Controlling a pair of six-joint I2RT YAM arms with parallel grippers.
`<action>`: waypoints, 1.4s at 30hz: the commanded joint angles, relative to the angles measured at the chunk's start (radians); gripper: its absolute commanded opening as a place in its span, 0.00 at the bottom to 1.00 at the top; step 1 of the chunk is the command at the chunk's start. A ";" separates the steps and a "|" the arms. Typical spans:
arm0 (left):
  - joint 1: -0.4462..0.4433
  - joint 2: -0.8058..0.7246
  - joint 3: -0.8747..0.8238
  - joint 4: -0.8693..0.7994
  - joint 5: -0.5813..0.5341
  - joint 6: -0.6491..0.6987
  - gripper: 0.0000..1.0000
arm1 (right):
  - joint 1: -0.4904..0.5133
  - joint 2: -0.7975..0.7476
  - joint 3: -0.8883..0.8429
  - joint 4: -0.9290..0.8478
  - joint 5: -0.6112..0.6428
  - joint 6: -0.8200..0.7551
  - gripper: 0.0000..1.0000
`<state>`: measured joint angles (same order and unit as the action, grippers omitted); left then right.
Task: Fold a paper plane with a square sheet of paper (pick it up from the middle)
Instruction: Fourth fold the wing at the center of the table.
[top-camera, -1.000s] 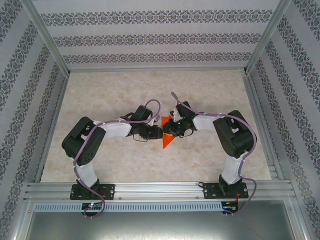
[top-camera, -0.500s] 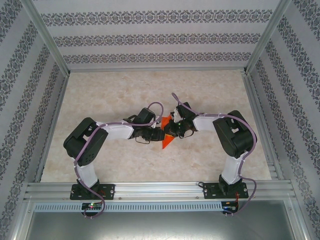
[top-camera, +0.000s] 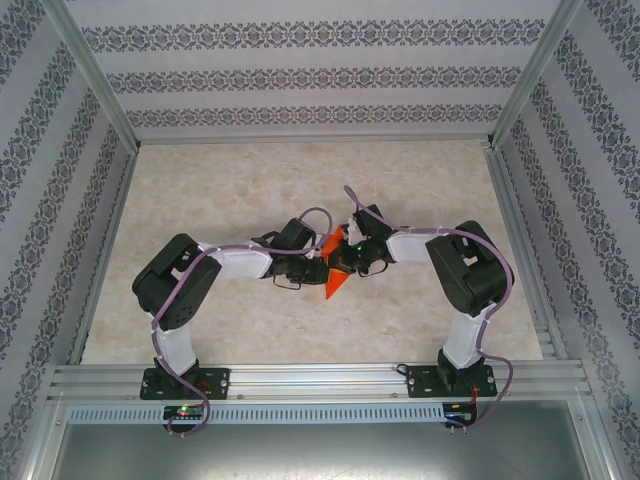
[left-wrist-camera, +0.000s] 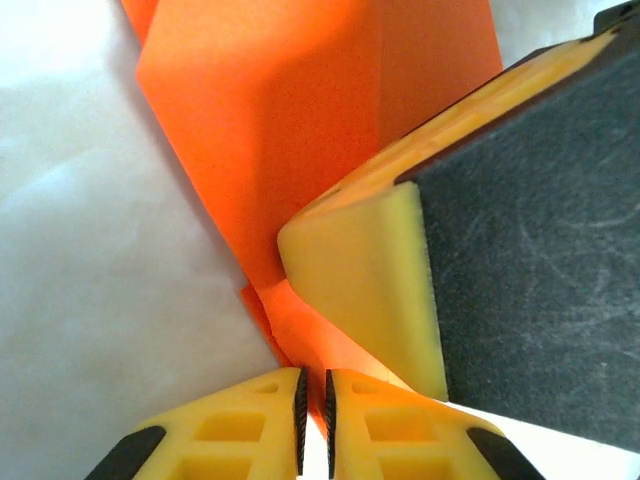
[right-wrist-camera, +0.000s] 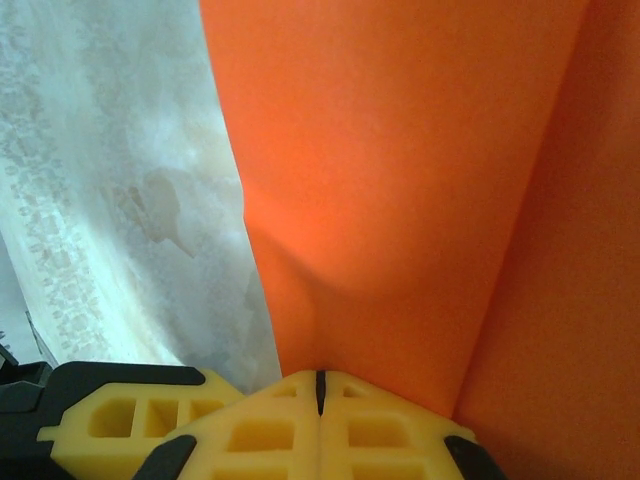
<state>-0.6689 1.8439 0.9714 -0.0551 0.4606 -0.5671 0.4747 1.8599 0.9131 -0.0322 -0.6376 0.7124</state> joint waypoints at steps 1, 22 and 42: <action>-0.023 0.040 0.023 -0.053 -0.034 0.047 0.16 | -0.005 -0.020 -0.022 0.004 -0.002 0.015 0.01; -0.070 0.125 0.089 -0.199 -0.194 0.178 0.14 | -0.066 -0.108 -0.074 0.076 -0.021 0.066 0.13; -0.100 0.149 0.113 -0.282 -0.319 0.255 0.14 | -0.095 0.046 0.055 -0.003 0.048 -0.007 0.03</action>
<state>-0.7513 1.8900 1.1156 -0.2764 0.2481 -0.3595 0.3943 1.8828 0.9348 0.0040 -0.6399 0.7479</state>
